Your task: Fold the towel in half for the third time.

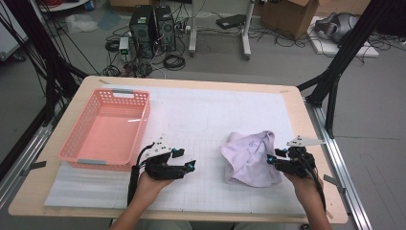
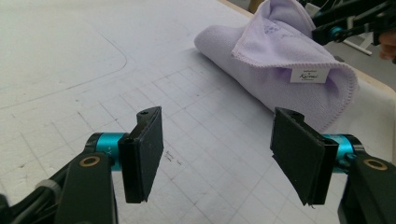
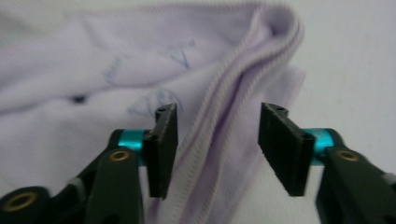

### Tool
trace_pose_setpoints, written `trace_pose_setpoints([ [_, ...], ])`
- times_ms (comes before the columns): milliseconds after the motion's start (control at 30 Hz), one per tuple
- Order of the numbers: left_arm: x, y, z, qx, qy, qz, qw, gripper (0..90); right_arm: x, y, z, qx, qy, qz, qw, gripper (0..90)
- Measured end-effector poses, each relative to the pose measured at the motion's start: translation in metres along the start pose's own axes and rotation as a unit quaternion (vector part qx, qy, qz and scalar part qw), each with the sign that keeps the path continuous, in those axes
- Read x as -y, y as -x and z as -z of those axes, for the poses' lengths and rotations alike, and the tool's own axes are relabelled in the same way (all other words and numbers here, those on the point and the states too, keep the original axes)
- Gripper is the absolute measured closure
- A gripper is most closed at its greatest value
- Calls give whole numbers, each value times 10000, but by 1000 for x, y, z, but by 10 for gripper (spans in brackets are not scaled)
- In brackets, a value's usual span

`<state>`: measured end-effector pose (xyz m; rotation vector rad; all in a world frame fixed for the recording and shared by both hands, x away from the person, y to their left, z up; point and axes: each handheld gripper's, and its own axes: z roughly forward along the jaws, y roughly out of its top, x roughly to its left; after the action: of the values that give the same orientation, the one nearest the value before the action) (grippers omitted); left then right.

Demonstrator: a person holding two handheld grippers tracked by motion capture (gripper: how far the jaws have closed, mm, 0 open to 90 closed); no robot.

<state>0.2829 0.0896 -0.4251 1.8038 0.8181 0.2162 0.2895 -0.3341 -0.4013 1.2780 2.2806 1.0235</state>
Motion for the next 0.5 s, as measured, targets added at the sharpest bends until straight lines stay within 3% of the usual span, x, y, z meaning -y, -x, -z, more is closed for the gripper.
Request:
trace_pose_setpoints([
  [67,0,0,0,-8,12,19,10000,350,3,2,0,191,-192,141,9995,837],
  [267,1,-1,0,-19,-6,37,10000,350,12,13,-1,702,-733,150,9947,810],
  [333,1,-1,0,-31,12,36,10000,350,13,14,0,739,-658,84,9951,679],
  [500,1,-3,2,-57,26,50,10000,350,-7,10,15,904,-99,266,9955,531],
])
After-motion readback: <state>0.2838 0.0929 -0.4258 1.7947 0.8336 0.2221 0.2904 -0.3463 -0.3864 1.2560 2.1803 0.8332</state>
